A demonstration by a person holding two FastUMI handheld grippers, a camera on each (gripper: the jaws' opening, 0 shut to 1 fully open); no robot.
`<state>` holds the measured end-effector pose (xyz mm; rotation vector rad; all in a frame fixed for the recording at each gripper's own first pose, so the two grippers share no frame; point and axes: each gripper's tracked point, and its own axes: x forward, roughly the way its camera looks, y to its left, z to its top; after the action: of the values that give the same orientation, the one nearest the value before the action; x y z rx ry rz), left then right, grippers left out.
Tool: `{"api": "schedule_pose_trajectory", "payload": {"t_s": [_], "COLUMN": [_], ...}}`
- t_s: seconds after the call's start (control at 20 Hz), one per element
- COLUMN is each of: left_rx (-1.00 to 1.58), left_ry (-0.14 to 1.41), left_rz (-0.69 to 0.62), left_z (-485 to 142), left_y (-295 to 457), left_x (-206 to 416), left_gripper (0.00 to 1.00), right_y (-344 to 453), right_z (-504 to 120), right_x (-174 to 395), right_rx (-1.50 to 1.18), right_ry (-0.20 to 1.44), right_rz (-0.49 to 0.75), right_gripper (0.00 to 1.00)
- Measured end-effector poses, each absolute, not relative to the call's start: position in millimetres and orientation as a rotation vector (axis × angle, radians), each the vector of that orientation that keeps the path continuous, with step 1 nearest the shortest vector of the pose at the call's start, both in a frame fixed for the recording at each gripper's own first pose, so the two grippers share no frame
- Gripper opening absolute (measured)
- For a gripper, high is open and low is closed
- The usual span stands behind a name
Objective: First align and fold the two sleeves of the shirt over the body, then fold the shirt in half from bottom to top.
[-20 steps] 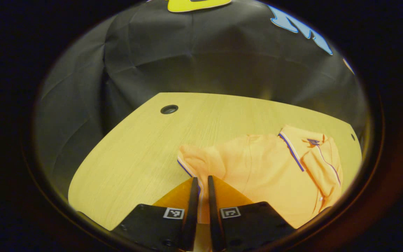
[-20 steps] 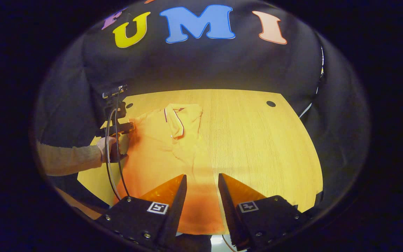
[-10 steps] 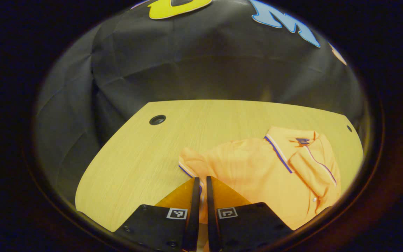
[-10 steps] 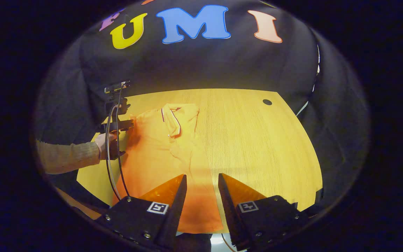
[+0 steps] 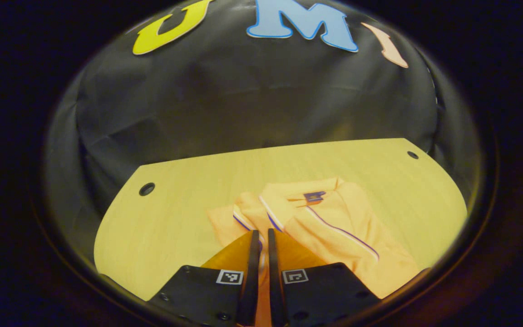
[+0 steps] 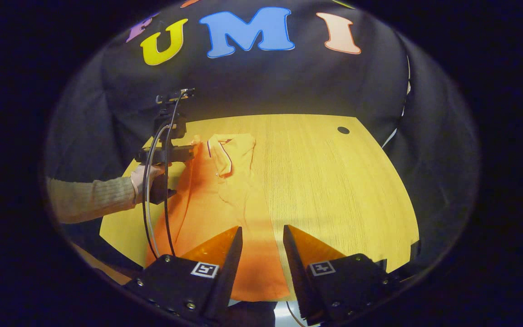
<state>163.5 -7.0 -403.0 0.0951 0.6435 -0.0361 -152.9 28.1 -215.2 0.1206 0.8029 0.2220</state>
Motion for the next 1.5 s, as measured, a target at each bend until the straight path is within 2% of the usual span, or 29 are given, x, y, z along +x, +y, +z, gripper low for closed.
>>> {"api": "schedule_pose_trajectory", "payload": {"t_s": [0.1,0.2,0.25,0.5,0.55,0.6,0.65,0.7,0.75,0.8,1.05,1.1,1.15,1.5], "left_rx": [0.108,0.12,0.113,0.074,0.074,0.078,0.08,0.082,0.083,0.082,0.09,0.088,0.083,0.059], "left_ry": [0.649,0.659,0.664,0.671,0.666,0.662,0.659,0.652,0.647,0.645,0.655,0.664,0.677,0.764], "left_rz": [-0.076,-0.098,-0.108,-0.137,-0.135,-0.135,-0.136,-0.132,-0.134,-0.131,-0.119,-0.113,-0.108,-0.062], "left_z": [-402.1,-403.9,-406.1,-404.0,-400.4,-398.0,-395.3,-391.1,-386.7,-383.1,-372.4,-371.9,-372.9,-380.0], "left_y": [-26.6,-39.1,-44.8,-53.9,-52.9,-50.4,-48.1,-42.9,-38.7,-33.2,0.8,8.8,15.4,51.2], "left_x": [157.4,153.6,151.4,143.5,141.3,138.7,134.9,130.0,122.5,113.2,51.1,34.9,19.1,-89.6], "left_gripper": [0.19,0.17,0.22,0.65,0.8,0.72,0.84,0.84,0.96,1.0,1.0,0.94,0.95,0.98], "right_y": [25.3,22.4,21.7,18.9,18.0,17.7,17.7,18.3,18.8,19.2,25.2,26.7,28.1,35.3], "right_z": [-217.1,-218.2,-219.2,-223.2,-226.5,-228.3,-230.6,-232.8,-236.2,-239.7,-271.0,-278.3,-285.1,-329.2], "right_x": [-155.8,-158.2,-158.9,-161.3,-160.8,-161.4,-160.8,-159.7,-159.8,-159.9,-164.9,-166.6,-169.4,-187.3], "right_rx": [0.127,0.132,0.134,0.143,0.138,0.131,0.126,0.124,0.12,0.117,0.096,0.088,0.079,-0.018], "right_ry": [0.806,0.808,0.807,0.808,0.81,0.814,0.815,0.815,0.819,0.825,0.876,0.889,0.903,0.981], "right_rz": [0.213,0.206,0.203,0.203,0.205,0.211,0.216,0.224,0.232,0.242,0.295,0.305,0.316,0.4], "right_gripper": [0.54,0.58,0.58,0.58,0.58,0.58,0.58,0.57,0.58,0.58,0.58,0.54,0.58,0.58]}}
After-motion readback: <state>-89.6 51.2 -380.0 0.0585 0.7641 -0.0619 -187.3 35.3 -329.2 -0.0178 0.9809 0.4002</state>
